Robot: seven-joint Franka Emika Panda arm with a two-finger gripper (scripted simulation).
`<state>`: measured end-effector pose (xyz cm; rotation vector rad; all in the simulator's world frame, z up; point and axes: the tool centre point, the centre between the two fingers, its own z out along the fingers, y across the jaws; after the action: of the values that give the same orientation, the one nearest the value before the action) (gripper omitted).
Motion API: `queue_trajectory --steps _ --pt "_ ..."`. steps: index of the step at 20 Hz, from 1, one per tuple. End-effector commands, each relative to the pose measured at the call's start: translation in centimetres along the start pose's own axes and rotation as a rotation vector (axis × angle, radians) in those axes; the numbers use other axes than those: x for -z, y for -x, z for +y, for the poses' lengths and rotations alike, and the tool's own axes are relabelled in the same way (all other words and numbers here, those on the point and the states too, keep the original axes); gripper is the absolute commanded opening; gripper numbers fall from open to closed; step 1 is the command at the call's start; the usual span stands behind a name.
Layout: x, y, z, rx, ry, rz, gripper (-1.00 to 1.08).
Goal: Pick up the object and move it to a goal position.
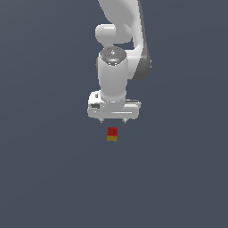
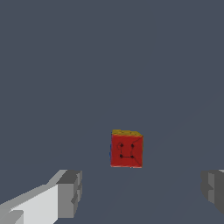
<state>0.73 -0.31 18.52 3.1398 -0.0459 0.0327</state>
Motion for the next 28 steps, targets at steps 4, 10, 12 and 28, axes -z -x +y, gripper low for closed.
queue_trajectory --steps 4,10,12,28 --pt "-0.1 0.2 0.0 0.001 -0.004 -0.007 1.00" --pt "-0.3 1.1 0.1 -0.007 -0.020 -0.037 1.00" --pt "-0.3 1.2 0.1 -0.010 -0.021 -0.039 1.00" --pt "-1.5 1.2 0.4 0.155 -0.014 -0.037 1.00"
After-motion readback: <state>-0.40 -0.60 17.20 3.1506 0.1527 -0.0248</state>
